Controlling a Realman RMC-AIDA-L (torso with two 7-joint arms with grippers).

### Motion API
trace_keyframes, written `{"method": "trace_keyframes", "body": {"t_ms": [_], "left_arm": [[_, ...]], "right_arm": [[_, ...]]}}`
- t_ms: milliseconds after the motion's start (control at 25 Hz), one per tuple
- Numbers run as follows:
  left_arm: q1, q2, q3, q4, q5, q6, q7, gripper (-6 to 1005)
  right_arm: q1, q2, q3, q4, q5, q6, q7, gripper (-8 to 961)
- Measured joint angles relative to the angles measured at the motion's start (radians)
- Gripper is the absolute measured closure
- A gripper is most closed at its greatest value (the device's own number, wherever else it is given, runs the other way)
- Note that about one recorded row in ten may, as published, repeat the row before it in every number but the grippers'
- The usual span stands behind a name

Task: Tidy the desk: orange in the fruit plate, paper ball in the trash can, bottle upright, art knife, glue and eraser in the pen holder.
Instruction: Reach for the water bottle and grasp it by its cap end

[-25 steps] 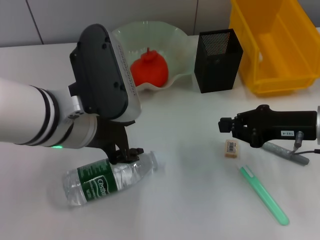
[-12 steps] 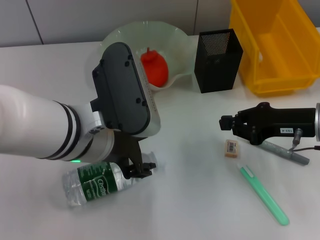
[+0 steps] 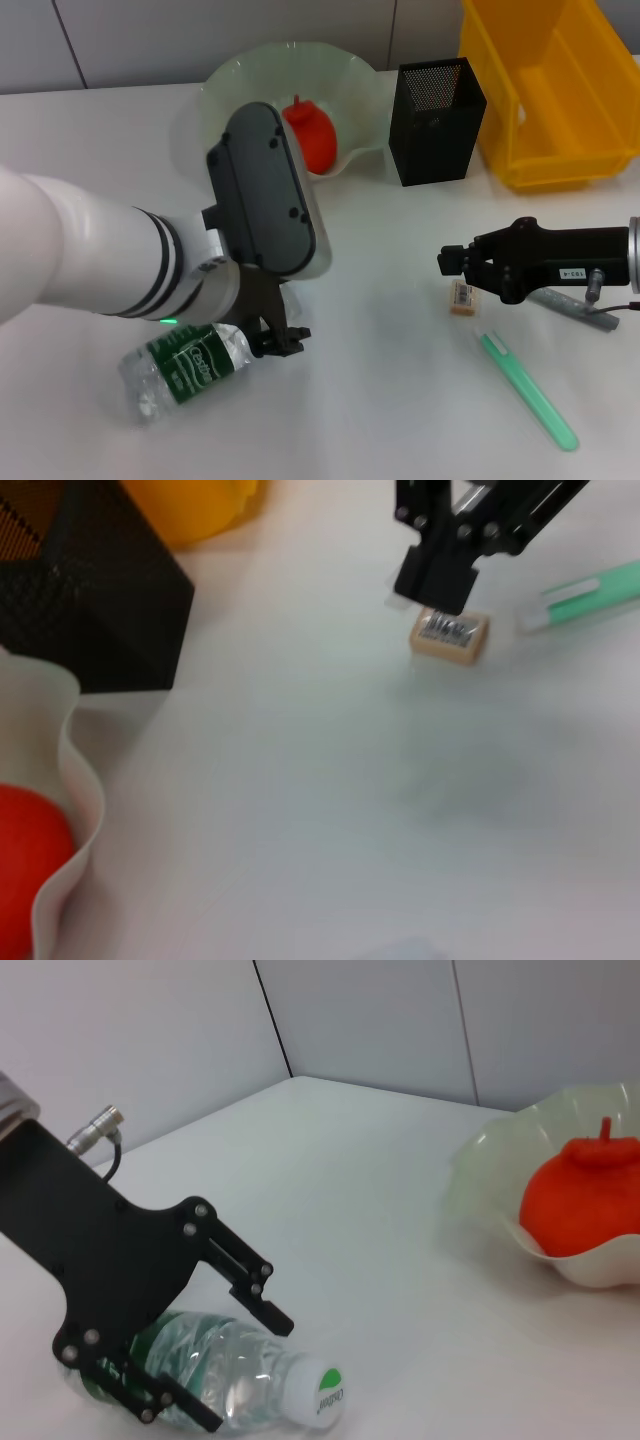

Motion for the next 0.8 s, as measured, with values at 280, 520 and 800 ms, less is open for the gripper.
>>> {"method": "trace_keyframes", "body": {"t_ms": [280,520,800], "left_arm": [[-0.003,-0.002,0.033,-0.005,-0.003,-0.027,-0.002,469],[-0.015,-0.002,0.048,-0.005,-0.004,-0.041,-0.024,470],[-0.016,-0.002,0.051,-0.013,0.01,-0.079,-0.044,472]], "right_arm": [[-0.007,0.0,-0.002,0.0,0.0,0.0,-0.002,895],[-0.01,0.0,-0.003,0.0,0.0,-0.001,-0.005,895],[-0.02,0.0,-0.003,0.0,-0.001,-0.002,-0.017,895]]}}
